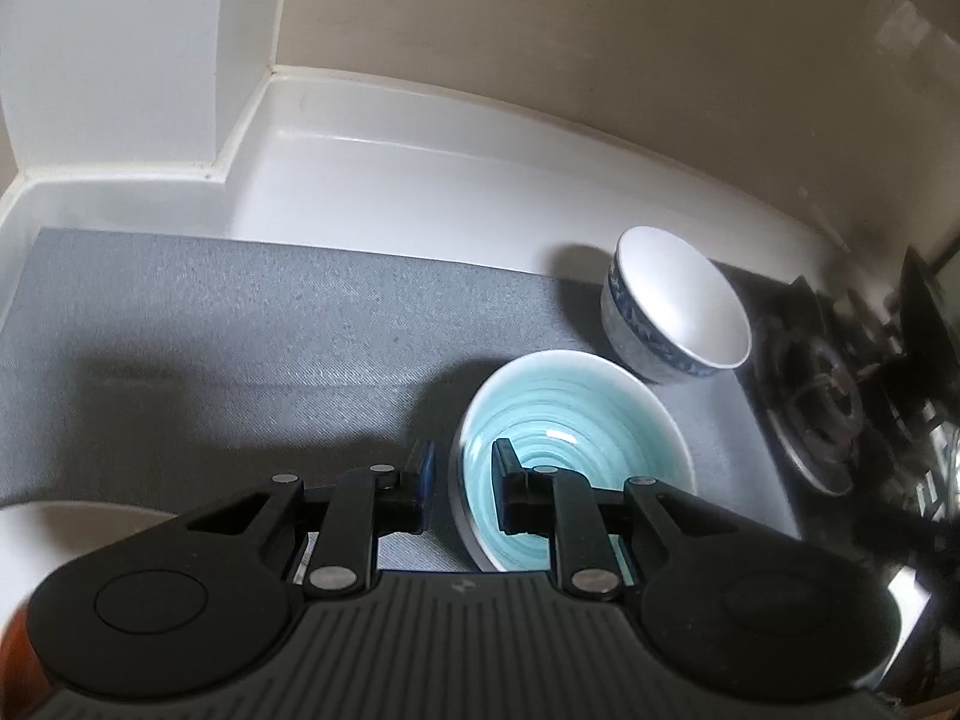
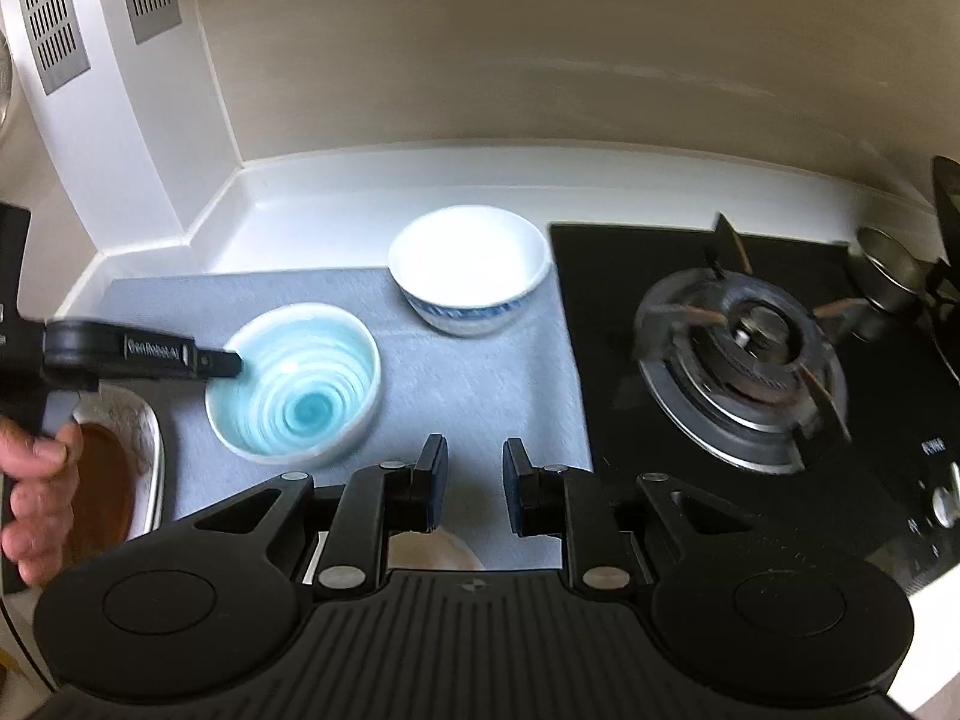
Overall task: Organize plates and bowls
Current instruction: 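Carry the teal bowl with the left gripper over the cream bowls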
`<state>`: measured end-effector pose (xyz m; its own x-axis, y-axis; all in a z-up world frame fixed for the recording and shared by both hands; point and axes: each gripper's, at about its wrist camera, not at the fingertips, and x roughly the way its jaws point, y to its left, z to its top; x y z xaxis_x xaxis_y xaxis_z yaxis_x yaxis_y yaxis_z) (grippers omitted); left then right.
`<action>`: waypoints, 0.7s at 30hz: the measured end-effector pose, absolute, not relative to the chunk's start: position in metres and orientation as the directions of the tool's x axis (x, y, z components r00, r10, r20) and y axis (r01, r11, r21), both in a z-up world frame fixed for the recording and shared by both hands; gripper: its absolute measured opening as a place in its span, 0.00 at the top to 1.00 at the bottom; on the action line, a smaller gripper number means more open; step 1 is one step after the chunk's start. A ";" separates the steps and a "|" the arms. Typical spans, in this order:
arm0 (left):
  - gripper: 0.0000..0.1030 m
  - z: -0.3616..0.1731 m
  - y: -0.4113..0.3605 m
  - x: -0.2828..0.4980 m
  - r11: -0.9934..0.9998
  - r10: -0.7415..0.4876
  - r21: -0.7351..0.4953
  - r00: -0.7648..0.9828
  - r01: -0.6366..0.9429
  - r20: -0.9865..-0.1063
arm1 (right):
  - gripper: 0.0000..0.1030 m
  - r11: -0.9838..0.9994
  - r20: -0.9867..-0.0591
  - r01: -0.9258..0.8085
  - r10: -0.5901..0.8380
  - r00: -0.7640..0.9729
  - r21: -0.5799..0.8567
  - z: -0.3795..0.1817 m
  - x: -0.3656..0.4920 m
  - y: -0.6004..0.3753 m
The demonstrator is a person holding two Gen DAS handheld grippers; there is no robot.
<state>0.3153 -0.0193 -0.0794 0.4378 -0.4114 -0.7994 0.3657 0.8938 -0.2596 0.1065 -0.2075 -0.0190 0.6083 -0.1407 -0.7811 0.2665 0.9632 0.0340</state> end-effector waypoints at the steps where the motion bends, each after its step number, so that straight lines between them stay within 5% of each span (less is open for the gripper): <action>1: 0.80 -0.080 -0.021 0.316 0.895 -0.403 -0.246 0.439 0.372 -0.803 | 0.79 0.965 -0.779 0.258 -0.133 0.613 0.039 -0.020 0.114 -0.206; 13: 0.81 -0.093 -0.025 0.326 0.880 -0.411 -0.237 0.408 0.412 -0.815 | 0.79 0.968 -0.851 0.238 -0.057 0.523 0.081 -0.069 0.190 -0.197; 21: 0.92 -0.096 -0.026 0.326 0.860 -0.436 -0.245 0.396 0.448 -0.808 | 0.80 0.957 -0.869 0.261 -0.019 0.494 0.127 -0.086 0.204 -0.193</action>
<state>0.3257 -0.0258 -0.0955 0.3961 -0.4362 -0.8080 0.4477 0.8600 -0.2448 0.2042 -0.1926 -0.0863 0.4942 -0.0191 -0.8691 0.2610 0.9569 0.1274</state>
